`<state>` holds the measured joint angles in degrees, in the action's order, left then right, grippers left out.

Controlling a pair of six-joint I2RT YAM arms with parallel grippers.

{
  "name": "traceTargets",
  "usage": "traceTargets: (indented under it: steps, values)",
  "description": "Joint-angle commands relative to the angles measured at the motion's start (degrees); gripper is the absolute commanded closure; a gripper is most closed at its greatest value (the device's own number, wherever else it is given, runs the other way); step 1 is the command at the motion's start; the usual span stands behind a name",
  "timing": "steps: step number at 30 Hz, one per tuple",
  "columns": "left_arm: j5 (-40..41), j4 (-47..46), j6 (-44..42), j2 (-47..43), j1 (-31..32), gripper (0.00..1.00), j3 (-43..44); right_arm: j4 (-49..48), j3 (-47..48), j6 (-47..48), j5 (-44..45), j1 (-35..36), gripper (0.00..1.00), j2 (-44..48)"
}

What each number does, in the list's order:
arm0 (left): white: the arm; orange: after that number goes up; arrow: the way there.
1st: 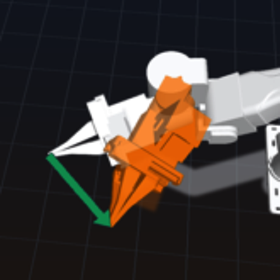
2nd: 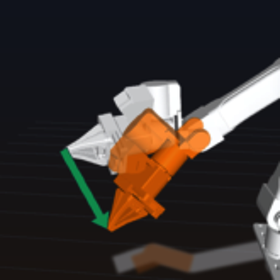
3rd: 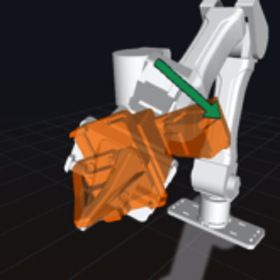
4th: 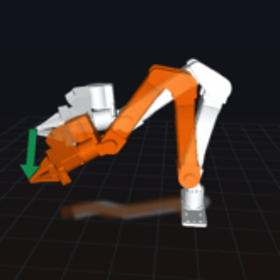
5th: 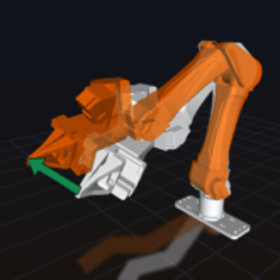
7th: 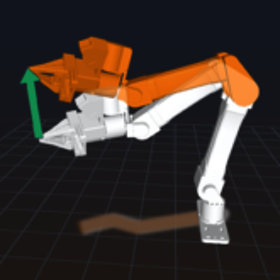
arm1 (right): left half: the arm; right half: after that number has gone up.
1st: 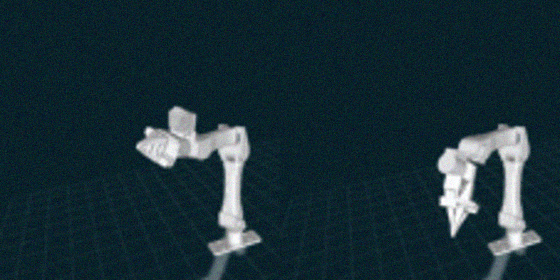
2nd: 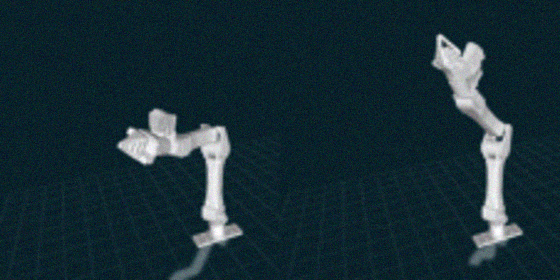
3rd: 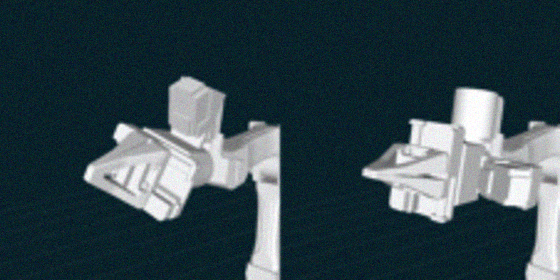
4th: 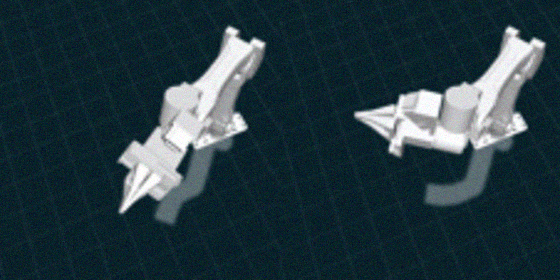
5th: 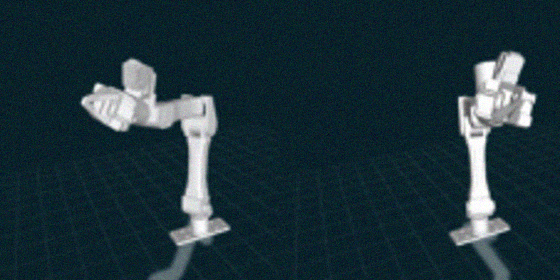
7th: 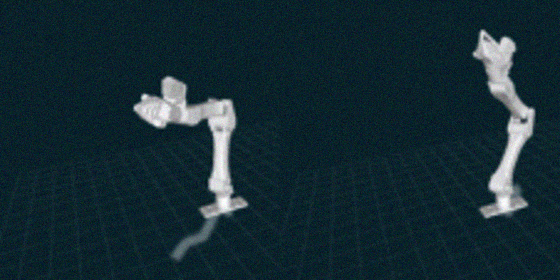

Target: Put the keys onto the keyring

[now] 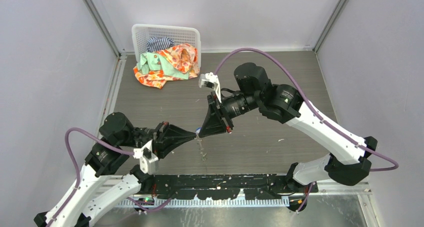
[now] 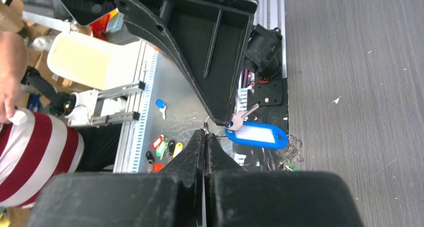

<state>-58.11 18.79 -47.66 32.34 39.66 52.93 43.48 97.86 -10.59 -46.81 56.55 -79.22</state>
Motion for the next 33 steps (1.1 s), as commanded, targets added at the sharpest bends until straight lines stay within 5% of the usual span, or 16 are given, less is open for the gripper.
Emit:
traceTargets:
  steps: [1,7,12,25,33]
  values:
    - [-3.2,-1.1,-4.0,-1.2,0.2,0.99,-0.9,-14.4,-4.6,-4.9,6.5,-0.3,0.99,5.6]
    - [-3.2,1.0,-10.8,-2.0,0.3,0.98,-1.9,-22.1,-10.6,-8.6,13.3,-0.3,0.99,9.2]
    - [-2.3,1.0,-7.9,-1.6,0.3,0.91,-1.5,-30.0,-17.5,-11.2,18.6,-0.3,0.99,13.4]
    - [14.4,-9.2,30.2,3.3,0.3,0.63,4.5,-53.8,-34.5,-15.3,21.6,-0.3,0.99,23.5]
    - [15.2,-10.0,45.8,7.8,0.3,0.64,9.5,-58.1,-38.0,-13.6,16.5,-0.3,0.99,25.9]
